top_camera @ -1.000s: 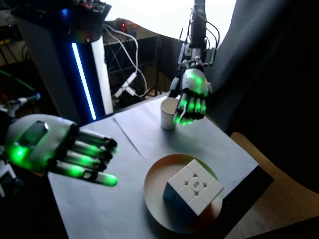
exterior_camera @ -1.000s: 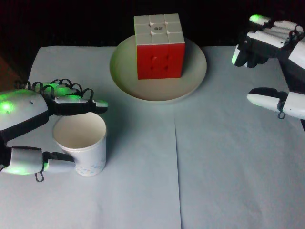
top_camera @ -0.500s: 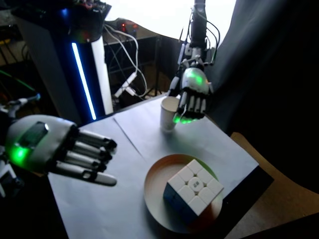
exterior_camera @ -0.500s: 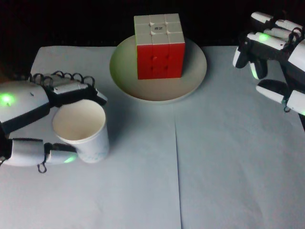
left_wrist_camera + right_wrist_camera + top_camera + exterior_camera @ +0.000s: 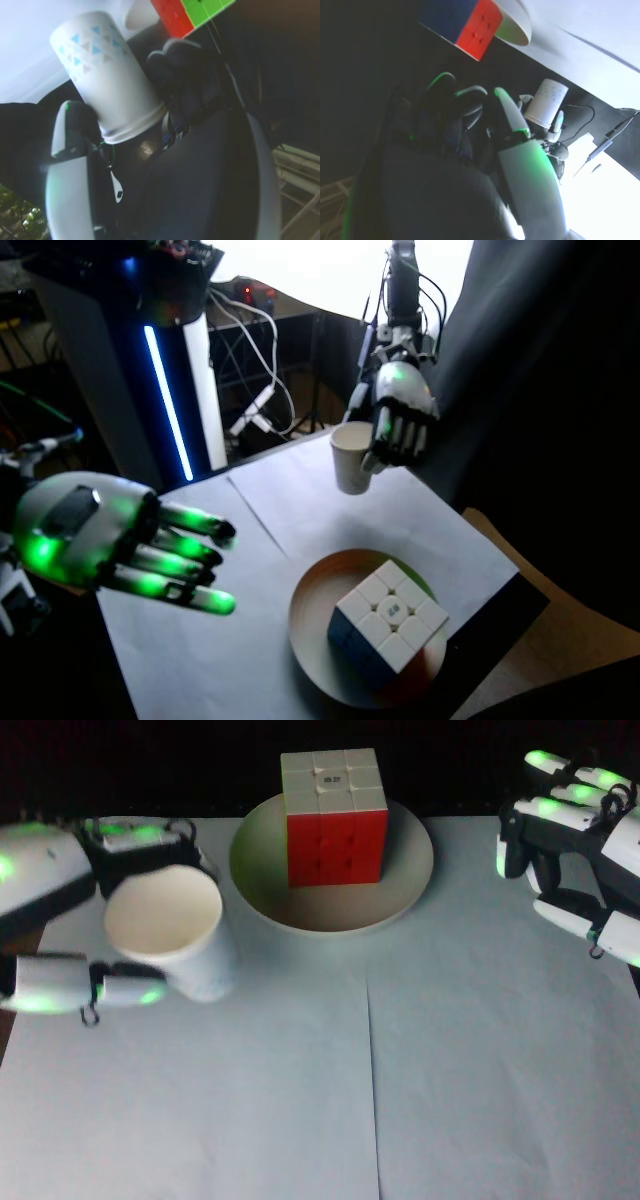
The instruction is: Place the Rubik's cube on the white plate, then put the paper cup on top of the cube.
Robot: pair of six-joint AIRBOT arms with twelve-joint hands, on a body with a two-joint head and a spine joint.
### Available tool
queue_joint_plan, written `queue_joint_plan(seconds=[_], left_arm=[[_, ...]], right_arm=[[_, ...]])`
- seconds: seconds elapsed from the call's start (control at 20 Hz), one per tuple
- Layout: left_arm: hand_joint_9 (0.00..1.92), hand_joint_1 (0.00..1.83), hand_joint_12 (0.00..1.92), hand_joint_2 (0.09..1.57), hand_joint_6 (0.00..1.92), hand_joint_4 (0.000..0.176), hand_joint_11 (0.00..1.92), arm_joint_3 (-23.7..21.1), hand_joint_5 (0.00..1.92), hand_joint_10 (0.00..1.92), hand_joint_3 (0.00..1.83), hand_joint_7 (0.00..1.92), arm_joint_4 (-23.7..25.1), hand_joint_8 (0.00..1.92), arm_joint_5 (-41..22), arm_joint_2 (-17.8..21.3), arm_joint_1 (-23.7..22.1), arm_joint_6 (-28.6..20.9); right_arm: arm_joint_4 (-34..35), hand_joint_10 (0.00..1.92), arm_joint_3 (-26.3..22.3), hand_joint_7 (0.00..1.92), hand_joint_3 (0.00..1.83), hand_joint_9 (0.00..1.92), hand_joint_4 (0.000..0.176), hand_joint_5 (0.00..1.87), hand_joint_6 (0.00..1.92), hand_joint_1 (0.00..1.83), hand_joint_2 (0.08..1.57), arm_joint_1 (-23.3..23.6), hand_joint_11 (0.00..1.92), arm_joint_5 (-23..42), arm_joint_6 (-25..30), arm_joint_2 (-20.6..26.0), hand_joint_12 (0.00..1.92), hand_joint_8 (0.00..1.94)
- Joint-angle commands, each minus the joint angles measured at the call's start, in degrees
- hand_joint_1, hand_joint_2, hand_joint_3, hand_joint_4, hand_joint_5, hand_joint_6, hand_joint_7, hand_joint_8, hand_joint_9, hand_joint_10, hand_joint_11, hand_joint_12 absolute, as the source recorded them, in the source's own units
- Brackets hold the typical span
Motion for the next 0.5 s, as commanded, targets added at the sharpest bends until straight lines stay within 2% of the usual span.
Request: queue_joint_plan(seconds=[0.0,0.05,0.1,0.15,0.2,0.25,0.3,0.35,0.4,0.45], left_arm=[[0.31,0.99,1.87,1.2,0.98,0.088,0.23,0.43,0.24,1.46,0.01,0.33,-1.32,1.17,-5.64,0.24,-1.33,0.29],[0.3,1.23,1.92,1.32,1.02,0.061,0.25,0.73,0.26,1.6,0.01,0.55,-1.09,1.62,-5.28,0.13,-2.15,0.29],[0.28,1.23,1.92,1.34,1.05,0.068,0.26,0.89,0.26,1.66,0.0,0.54,-1.05,1.66,-5.38,0.08,-2.52,0.4],[0.32,1.24,1.92,1.32,1.07,0.035,0.31,1.08,0.29,1.66,0.0,0.57,-1.05,1.62,-5.62,0.01,-2.94,0.41],[0.35,1.25,1.92,1.31,1.08,0.029,0.33,1.32,0.31,1.64,0.0,0.59,-1.05,1.6,-5.8,-0.15,-3.49,0.43],[0.36,1.25,1.92,1.31,1.19,0.071,0.36,1.58,0.29,1.66,0.0,0.59,-1.05,1.6,-5.81,-0.38,-4.14,0.43],[0.36,1.08,1.92,1.37,1.57,0.015,0.39,1.86,0.41,1.7,0.0,0.59,-1.05,1.67,-5.72,-0.58,-4.87,0.43],[0.29,1.01,1.92,1.4,1.72,0.024,0.34,2.23,0.43,1.73,0.0,0.54,-1.04,1.73,-5.55,-0.87,-5.81,0.44],[0.33,1.03,1.92,1.38,1.68,0.021,0.38,2.57,0.47,1.73,0.0,0.58,-1.0,1.67,-5.32,-1.18,-6.67,0.44],[0.35,1.05,1.92,1.36,1.66,0.015,0.36,3.07,0.48,1.7,0.0,0.6,-0.82,1.64,-4.83,-1.65,-7.69,0.44]], right_arm=[[0.75,1.59,0.08,0.54,0.0,0.24,0.0,0.1,1.5,1.22,1.36,0.49,0.0,7.17,0.18,-0.11,1.92,1.71],[0.78,1.62,0.09,0.51,0.0,0.23,0.0,0.1,1.49,1.21,1.37,0.49,0.02,7.17,0.18,-0.2,1.92,1.73],[0.8,1.61,0.16,0.52,0.0,0.21,0.0,0.1,1.49,1.21,1.37,0.49,0.0,7.17,0.18,-0.32,1.92,1.73],[0.84,1.56,0.24,0.59,0.0,0.18,0.0,0.29,1.79,1.04,1.44,0.49,0.0,7.17,0.18,-0.46,1.92,1.81],[0.89,1.54,0.25,0.59,0.0,0.17,0.0,0.3,1.79,1.04,1.44,0.49,0.0,7.17,0.18,-0.48,1.92,1.8],[0.9,1.53,0.24,0.56,0.0,0.17,0.0,0.3,1.82,1.0,1.45,0.49,0.0,7.17,0.18,-0.46,1.92,1.82],[0.91,1.54,0.23,0.55,0.0,0.17,0.0,0.31,1.82,1.0,1.45,0.49,0.0,7.18,0.18,-0.46,1.92,1.81],[0.92,1.56,0.23,0.55,0.0,0.2,0.0,0.32,1.81,1.0,1.44,0.49,0.0,7.18,0.18,-0.46,1.92,1.79],[0.93,1.55,0.23,0.56,0.0,0.2,0.0,0.33,1.81,1.0,1.44,0.49,0.0,7.18,0.18,-0.46,1.92,1.77],[0.94,1.6,0.24,0.27,0.0,0.2,0.0,0.45,1.76,0.88,1.42,0.49,0.0,7.18,0.18,-0.46,1.92,1.57]])
